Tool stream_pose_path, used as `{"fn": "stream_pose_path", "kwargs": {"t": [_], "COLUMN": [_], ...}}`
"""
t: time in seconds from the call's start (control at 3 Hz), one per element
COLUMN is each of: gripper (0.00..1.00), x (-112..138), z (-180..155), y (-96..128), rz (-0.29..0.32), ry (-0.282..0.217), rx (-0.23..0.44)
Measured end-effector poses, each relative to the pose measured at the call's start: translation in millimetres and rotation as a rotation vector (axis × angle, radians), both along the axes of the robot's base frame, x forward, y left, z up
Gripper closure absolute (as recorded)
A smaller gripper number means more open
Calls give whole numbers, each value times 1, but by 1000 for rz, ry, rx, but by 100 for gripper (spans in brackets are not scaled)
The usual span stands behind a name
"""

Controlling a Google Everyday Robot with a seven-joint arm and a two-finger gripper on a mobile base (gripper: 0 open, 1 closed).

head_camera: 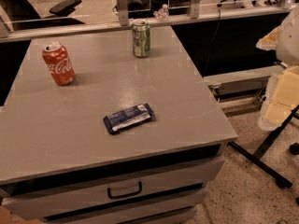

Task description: Move rxbar blueberry near green can

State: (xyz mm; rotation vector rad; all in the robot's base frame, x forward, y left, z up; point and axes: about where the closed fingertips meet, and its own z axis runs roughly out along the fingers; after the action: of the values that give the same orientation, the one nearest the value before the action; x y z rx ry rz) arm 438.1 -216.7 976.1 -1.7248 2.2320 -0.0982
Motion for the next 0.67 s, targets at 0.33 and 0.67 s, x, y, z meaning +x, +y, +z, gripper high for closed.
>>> {"fn": "stream_pose_path", "kwargs": {"t": [0.33,0.67], "gripper": [0,0], "x": [0,4], "z": [0,-5], "y": [0,11], "rz": [0,74], "ry": [0,6], "rx": [0,34]}}
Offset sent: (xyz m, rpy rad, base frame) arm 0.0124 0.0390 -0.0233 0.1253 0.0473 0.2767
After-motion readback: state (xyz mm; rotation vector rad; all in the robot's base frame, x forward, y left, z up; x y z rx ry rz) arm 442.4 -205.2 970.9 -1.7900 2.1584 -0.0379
